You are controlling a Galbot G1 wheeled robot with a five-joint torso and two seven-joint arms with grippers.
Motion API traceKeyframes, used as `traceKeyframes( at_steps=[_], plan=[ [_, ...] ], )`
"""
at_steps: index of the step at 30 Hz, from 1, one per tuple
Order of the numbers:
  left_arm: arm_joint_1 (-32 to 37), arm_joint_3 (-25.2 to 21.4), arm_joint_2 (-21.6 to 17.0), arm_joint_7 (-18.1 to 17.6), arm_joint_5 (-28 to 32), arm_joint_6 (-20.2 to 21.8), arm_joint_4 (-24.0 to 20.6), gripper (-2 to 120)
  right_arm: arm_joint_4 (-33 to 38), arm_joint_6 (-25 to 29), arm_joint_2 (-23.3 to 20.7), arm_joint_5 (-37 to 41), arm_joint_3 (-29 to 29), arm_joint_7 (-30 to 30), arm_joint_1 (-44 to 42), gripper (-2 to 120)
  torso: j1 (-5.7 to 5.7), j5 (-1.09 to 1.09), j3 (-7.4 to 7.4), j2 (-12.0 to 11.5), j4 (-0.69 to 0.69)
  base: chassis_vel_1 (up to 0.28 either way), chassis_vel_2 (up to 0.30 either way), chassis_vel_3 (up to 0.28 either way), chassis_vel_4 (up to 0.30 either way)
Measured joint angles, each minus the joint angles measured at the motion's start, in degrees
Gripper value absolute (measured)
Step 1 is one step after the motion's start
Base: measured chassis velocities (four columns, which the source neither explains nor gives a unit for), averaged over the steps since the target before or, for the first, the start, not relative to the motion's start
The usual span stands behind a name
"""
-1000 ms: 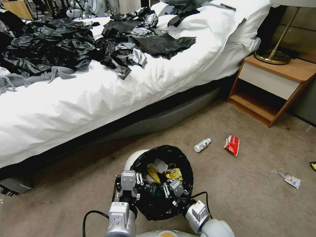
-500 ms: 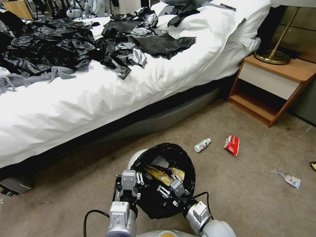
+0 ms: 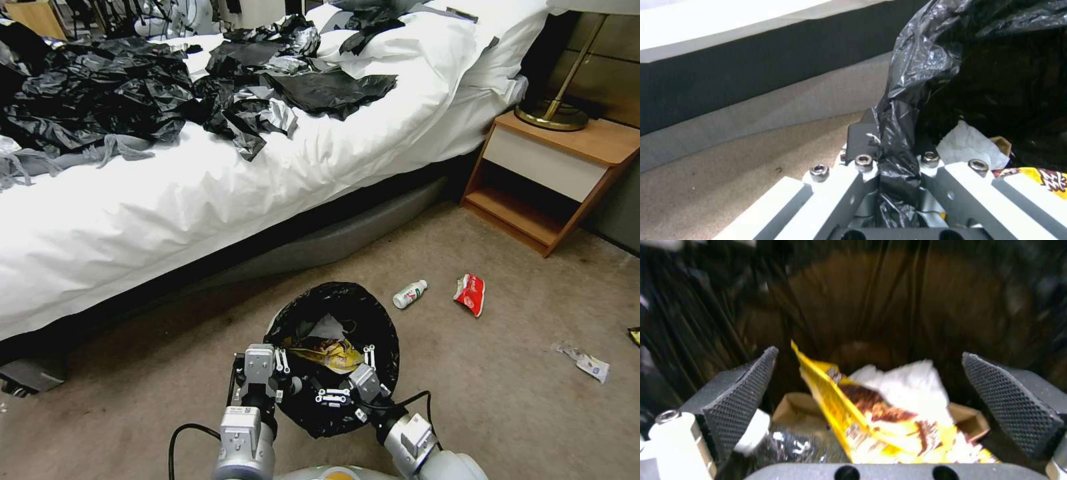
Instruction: Pick up the trash bin, then pick up the garbage from the floor and place it into the trash bin.
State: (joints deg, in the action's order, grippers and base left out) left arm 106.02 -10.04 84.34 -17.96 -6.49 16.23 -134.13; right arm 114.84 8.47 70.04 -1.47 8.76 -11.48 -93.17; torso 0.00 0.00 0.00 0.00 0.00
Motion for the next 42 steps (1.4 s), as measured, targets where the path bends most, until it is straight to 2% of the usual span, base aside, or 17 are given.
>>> traceKeyframes(
  at_steps=[15,19,22,26,32,42],
  plan=[
    [-1.5,-2.1,0.1,0.0,2.0,0.6,1.4,1,11.0,4.8,1.1,-3.0,6.4,0.7,-5.3,100,0.0,-0.01,0.0,0.0,0.0,0.0,0.0,0.0,0.0],
    [-1.8,-2.6,0.1,0.0,2.4,0.7,1.6,1,14.3,6.2,3.2,-4.2,8.2,4.0,-6.9,100,0.0,0.0,0.0,0.0,0.01,0.0,0.0,0.0,0.0],
    [-1.8,-2.7,0.3,0.0,2.6,0.7,1.7,1,17.9,8.5,6.3,-7.0,10.8,10.2,-9.0,100,0.0,-0.01,0.0,0.0,0.0,0.0,0.0,0.0,0.0],
    [-1.8,-2.7,0.4,0.0,2.7,0.7,1.8,1,17.9,11.0,8.3,-7.9,13.7,12.1,-10.5,100,0.0,-0.01,0.0,0.0,-0.01,0.0,0.0,0.0,0.0],
    [-1.6,-3.0,0.4,1.1,3.4,0.2,1.8,1,12.6,15.8,10.6,-4.6,19.4,13.5,-11.9,100,0.0,0.0,0.0,0.0,-0.01,0.0,0.0,0.0,0.0],
    [-1.3,-3.3,0.7,1.8,3.4,-1.1,1.8,1,10.2,16.7,12.2,-1.4,20.0,14.5,-12.2,100,0.0,0.0,0.0,0.0,0.0,0.0,0.0,0.0,0.0]
  ],
)
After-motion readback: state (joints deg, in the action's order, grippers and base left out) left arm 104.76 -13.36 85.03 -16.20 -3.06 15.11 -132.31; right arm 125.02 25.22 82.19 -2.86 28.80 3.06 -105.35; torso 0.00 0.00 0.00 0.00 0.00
